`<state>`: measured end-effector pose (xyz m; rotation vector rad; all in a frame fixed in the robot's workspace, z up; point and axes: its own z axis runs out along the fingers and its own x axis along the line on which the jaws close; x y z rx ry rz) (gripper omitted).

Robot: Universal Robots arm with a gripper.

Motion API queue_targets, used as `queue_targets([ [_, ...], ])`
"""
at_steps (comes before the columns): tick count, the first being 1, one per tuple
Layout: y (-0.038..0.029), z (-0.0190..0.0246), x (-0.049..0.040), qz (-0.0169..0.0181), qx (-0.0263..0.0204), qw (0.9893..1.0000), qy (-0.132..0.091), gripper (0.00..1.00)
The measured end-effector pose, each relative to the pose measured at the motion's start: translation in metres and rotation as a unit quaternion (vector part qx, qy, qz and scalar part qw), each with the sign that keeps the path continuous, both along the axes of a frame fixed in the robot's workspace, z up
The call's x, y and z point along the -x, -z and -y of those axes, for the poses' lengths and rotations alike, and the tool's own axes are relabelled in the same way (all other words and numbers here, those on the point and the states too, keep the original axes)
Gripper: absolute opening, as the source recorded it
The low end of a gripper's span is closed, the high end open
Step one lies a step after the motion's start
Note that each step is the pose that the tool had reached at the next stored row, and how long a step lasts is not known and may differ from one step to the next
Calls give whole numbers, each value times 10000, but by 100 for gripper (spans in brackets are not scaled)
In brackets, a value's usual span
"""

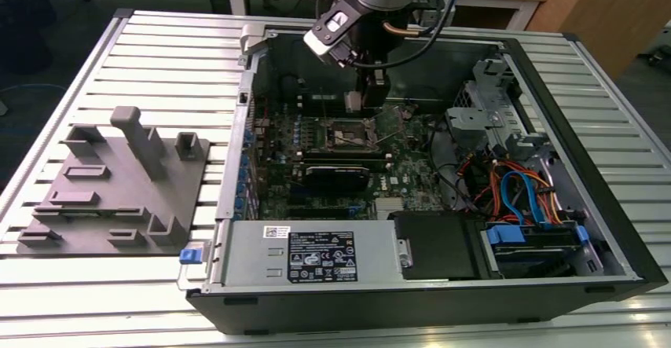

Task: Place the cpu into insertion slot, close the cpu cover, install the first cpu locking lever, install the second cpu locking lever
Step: 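Place the cpu into insertion slot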

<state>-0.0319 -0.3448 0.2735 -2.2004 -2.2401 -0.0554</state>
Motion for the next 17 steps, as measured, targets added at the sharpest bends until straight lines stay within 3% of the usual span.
queue_targets([
  [5, 12, 0, 0, 1, -2, 10000, 0, 54],
  [17, 228, -15, 8, 0, 2, 10000, -5, 54],
])
